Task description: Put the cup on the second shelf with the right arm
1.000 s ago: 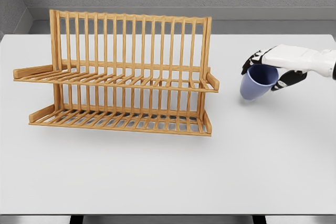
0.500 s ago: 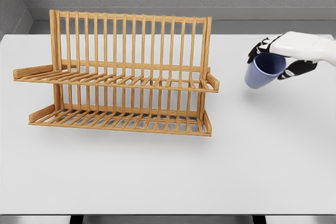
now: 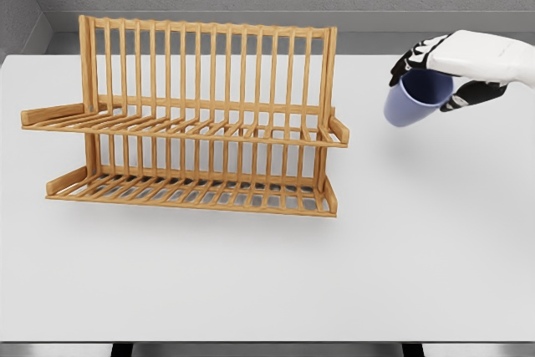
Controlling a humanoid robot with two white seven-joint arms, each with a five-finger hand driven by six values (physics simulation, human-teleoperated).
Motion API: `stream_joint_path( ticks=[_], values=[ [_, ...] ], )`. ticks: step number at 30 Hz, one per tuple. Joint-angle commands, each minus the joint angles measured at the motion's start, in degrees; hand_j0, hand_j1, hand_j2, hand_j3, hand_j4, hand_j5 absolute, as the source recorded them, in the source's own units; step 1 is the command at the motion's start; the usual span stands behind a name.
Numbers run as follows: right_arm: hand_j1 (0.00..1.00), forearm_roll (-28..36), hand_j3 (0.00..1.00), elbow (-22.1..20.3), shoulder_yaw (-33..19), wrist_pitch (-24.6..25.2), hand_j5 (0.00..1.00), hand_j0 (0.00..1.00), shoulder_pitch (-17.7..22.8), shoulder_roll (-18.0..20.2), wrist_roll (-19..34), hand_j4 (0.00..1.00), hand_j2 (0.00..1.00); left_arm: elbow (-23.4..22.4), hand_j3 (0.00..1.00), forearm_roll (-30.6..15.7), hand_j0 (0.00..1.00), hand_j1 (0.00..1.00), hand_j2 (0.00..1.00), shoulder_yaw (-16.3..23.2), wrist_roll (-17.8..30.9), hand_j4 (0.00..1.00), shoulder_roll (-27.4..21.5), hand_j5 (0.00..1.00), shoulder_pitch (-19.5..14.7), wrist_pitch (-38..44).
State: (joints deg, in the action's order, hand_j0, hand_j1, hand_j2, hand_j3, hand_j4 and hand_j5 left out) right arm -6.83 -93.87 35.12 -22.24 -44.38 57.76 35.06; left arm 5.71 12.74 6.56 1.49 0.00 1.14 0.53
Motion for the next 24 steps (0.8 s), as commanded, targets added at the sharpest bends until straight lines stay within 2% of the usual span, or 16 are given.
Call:
stream_joint_path(
  ticks=[1, 5, 7, 17, 24],
  values=[
    [0.69, -0.4, 0.69, -1.0, -0.1, 0.4, 0.69, 0.69, -0.2, 0.1, -0.1, 0.69, 0.69, 0.0, 1.00, 0.0, 1.00, 1.00, 1.00, 0.0, 0.0, 1.00, 0.0, 1.00, 0.0, 0.0],
    [0.69, -0.6, 0.69, -2.3, -1.2, 0.5, 0.69, 0.69, -0.6, 0.0, -0.1, 0.69, 0.69, 0.0, 1.00, 0.0, 1.00, 1.00, 1.00, 0.0, 0.0, 1.00, 0.0, 1.00, 0.0, 0.0],
    [0.69, -1.1, 0.69, -4.4, -1.2, 3.6, 0.69, 0.69, -0.6, -0.2, -0.1, 0.69, 0.69, 0.0, 1.00, 0.0, 1.00, 1.00, 1.00, 0.0, 0.0, 1.00, 0.0, 1.00, 0.0, 0.0],
    [0.69, -1.4, 0.69, -6.6, -1.8, 3.6, 0.69, 0.69, -0.7, -0.8, -0.1, 0.69, 0.69, 0.0, 1.00, 0.0, 1.00, 1.00, 1.00, 0.0, 0.0, 1.00, 0.0, 1.00, 0.0, 0.0],
    [0.69, -1.4, 0.69, -6.6, -1.6, 3.2, 0.69, 0.69, -2.5, -4.4, -0.1, 0.69, 0.69, 0.0, 1.00, 0.0, 1.00, 1.00, 1.00, 0.0, 0.0, 1.00, 0.0, 1.00, 0.0, 0.0]
  ],
)
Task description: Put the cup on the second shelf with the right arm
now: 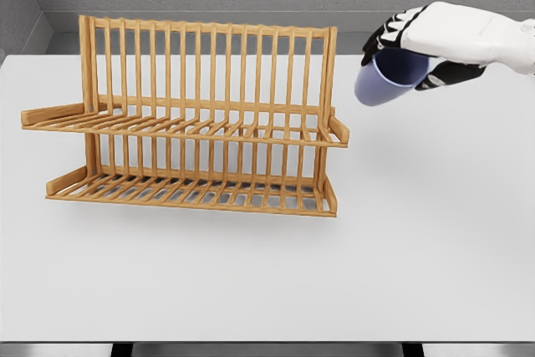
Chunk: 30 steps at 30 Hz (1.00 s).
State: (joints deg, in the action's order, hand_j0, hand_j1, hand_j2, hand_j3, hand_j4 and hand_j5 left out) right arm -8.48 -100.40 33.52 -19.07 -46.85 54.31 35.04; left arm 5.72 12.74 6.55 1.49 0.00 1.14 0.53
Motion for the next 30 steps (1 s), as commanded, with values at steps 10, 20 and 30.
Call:
stream_joint_path(
  ticks=[10, 20, 30],
  values=[
    [0.69, 0.2, 0.69, -0.1, 0.1, -3.9, 0.69, 0.69, -1.3, -2.5, 0.0, 0.69, 0.69, 0.0, 1.00, 0.0, 1.00, 1.00, 1.00, 0.0, 0.0, 1.00, 0.0, 1.00, 0.0, 0.0],
    [0.69, 0.1, 0.69, -0.1, 0.6, -3.5, 0.69, 0.69, -1.6, -5.2, 0.0, 0.69, 0.69, 0.0, 1.00, 0.0, 1.00, 1.00, 1.00, 0.0, 0.0, 1.00, 0.0, 1.00, -0.1, 0.0],
    [0.69, -2.2, 0.69, -0.1, 1.8, -3.2, 0.69, 0.69, -1.6, -8.9, 0.0, 0.69, 0.69, 0.0, 1.00, 0.0, 1.00, 1.00, 1.00, 0.0, 0.0, 1.00, 0.0, 1.00, 0.0, 0.0]
  ],
)
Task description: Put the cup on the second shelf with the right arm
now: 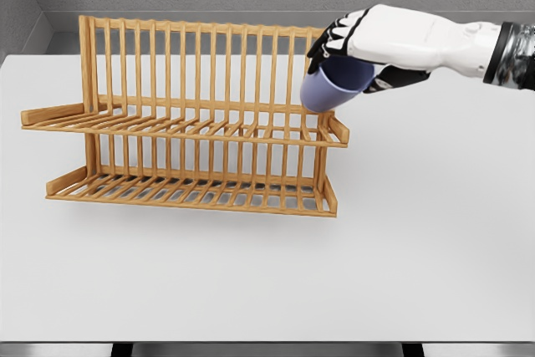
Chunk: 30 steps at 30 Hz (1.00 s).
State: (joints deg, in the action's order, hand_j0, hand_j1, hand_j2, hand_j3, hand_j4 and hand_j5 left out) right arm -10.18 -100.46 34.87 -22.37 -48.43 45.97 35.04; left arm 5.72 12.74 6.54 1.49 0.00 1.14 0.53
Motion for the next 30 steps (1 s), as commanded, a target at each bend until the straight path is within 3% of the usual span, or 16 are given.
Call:
stream_joint_path(
  ticks=[1, 9, 16, 17, 18, 30],
  values=[
    [0.69, -0.6, 0.69, 0.0, 0.5, 0.1, 0.69, 0.69, 0.0, -0.8, 0.0, 0.69, 0.69, 0.0, 1.00, 0.0, 1.00, 1.00, 1.00, 0.0, 0.0, 1.00, 0.0, 1.00, 0.0, 0.0],
    [0.69, -7.4, 0.69, 0.0, 1.6, 3.0, 0.69, 0.69, 0.4, -2.1, 0.0, 0.69, 0.69, 0.0, 1.00, 0.0, 1.00, 1.00, 1.00, 0.0, 0.0, 1.00, 0.0, 1.00, 0.0, 0.0],
    [0.69, -7.7, 0.69, 0.0, 2.0, 3.6, 0.69, 0.69, 0.4, -3.6, 0.0, 0.69, 0.69, 0.0, 1.00, 0.0, 1.00, 1.00, 1.00, 0.1, 0.0, 1.00, 0.0, 1.00, 0.0, 0.0],
    [0.71, -7.7, 0.71, 0.0, 2.0, 3.6, 0.71, 0.71, 0.4, -3.6, 0.0, 0.71, 0.71, 0.0, 1.00, 0.0, 1.00, 1.00, 1.00, 0.0, 0.0, 1.00, 0.0, 1.00, 0.0, 0.0],
    [1.00, -7.7, 1.00, 0.0, 2.0, 4.2, 1.00, 1.00, 0.4, -3.7, 0.0, 1.00, 1.00, 0.0, 1.00, 0.0, 1.00, 1.00, 1.00, 0.1, 0.0, 1.00, 0.0, 1.00, 0.0, 0.0],
    [1.00, -7.7, 1.00, 0.0, 2.5, 4.0, 1.00, 1.00, 0.4, -4.5, 0.0, 1.00, 1.00, 0.0, 1.00, 0.0, 1.00, 1.00, 1.00, 0.0, 0.0, 1.00, 0.0, 1.00, 0.0, 0.0]
  ],
)
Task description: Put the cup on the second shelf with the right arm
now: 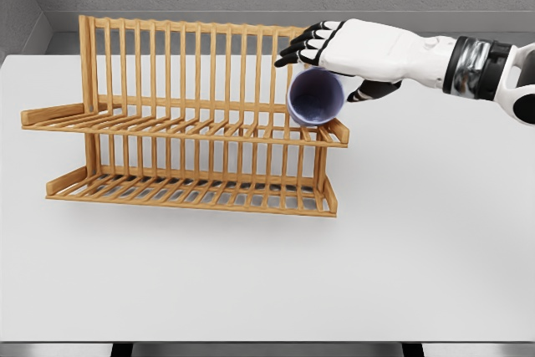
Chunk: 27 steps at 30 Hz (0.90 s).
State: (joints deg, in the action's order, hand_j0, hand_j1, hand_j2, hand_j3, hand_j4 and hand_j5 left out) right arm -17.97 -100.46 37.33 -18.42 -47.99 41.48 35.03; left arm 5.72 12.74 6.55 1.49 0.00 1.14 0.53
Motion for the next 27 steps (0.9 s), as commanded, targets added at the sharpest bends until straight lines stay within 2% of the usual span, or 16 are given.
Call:
stream_joint_path(
  ticks=[1, 5, 8, 10, 11, 13, 18, 20, 23, 24, 27],
  values=[
    [1.00, 0.1, 1.00, 0.0, 0.0, 0.2, 1.00, 1.00, -0.1, 0.0, 0.0, 1.00, 1.00, 0.0, 1.00, 0.1, 1.00, 1.00, 1.00, 0.0, 0.0, 1.00, 0.0, 1.00, 0.0, 0.0],
    [1.00, 0.1, 1.00, 0.0, -0.9, 0.0, 1.00, 1.00, -0.6, 0.8, 0.0, 1.00, 1.00, 0.0, 1.00, 0.0, 1.00, 1.00, 1.00, 0.0, 0.0, 1.00, 0.0, 1.00, 0.0, 0.0],
    [1.00, 0.2, 1.00, 0.0, -3.8, -0.3, 1.00, 1.00, -0.4, 2.2, 0.0, 1.00, 1.00, 0.0, 1.00, 0.0, 1.00, 1.00, 1.00, 0.0, 0.0, 1.00, 0.0, 1.00, 0.0, 0.0],
    [1.00, 0.5, 1.00, 0.0, -7.0, -3.7, 1.00, 1.00, 0.7, 5.0, 0.0, 1.00, 1.00, 0.0, 1.00, 0.0, 1.00, 1.00, 1.00, 0.0, 0.0, 1.00, 0.0, 1.00, -0.1, 0.0],
    [1.00, 0.6, 1.00, 0.0, -9.0, -5.0, 1.00, 1.00, 2.1, 6.6, 0.0, 1.00, 1.00, 0.0, 1.00, 0.0, 1.00, 1.00, 1.00, 0.0, 0.0, 1.00, 0.0, 1.00, 0.0, 0.0],
    [1.00, 0.6, 1.00, 0.0, -15.2, -7.5, 1.00, 1.00, 6.9, 7.4, 0.0, 1.00, 1.00, 0.0, 1.00, 0.0, 1.00, 1.00, 1.00, 0.0, 0.0, 1.00, 0.0, 1.00, 0.0, 0.0],
    [1.00, 0.5, 1.00, 0.0, -18.1, -8.1, 1.00, 1.00, 10.3, 7.0, 0.0, 1.00, 1.00, 0.0, 1.00, 0.0, 1.00, 1.00, 1.00, 0.0, 0.0, 1.00, 0.0, 1.00, 0.0, 0.0],
    [1.00, 0.5, 1.00, 0.0, -24.2, -10.7, 1.00, 1.00, 16.1, 6.9, 0.0, 1.00, 1.00, 0.0, 1.00, 0.0, 1.00, 1.00, 1.00, 0.0, 0.0, 1.00, 0.0, 1.00, 0.0, 0.0],
    [1.00, 0.5, 1.00, 0.3, -25.8, -13.1, 1.00, 1.00, 20.5, 6.8, 0.0, 1.00, 1.00, 0.0, 1.00, 0.0, 1.00, 1.00, 1.00, 0.0, 0.0, 1.00, 0.0, 1.00, 0.0, 0.0],
    [1.00, 0.4, 1.00, 0.0, -26.2, -13.3, 1.00, 1.00, 21.5, 5.6, 0.0, 1.00, 1.00, 0.0, 1.00, 0.0, 1.00, 1.00, 1.00, 0.0, 0.0, 1.00, 0.0, 1.00, 0.0, 0.0],
    [1.00, 0.4, 1.00, 0.2, -30.6, -13.3, 1.00, 1.00, 25.0, 5.5, 0.0, 1.00, 1.00, 0.0, 1.00, 0.0, 1.00, 1.00, 1.00, 0.0, 0.0, 1.00, 0.0, 1.00, 0.0, 0.0]
  ],
)
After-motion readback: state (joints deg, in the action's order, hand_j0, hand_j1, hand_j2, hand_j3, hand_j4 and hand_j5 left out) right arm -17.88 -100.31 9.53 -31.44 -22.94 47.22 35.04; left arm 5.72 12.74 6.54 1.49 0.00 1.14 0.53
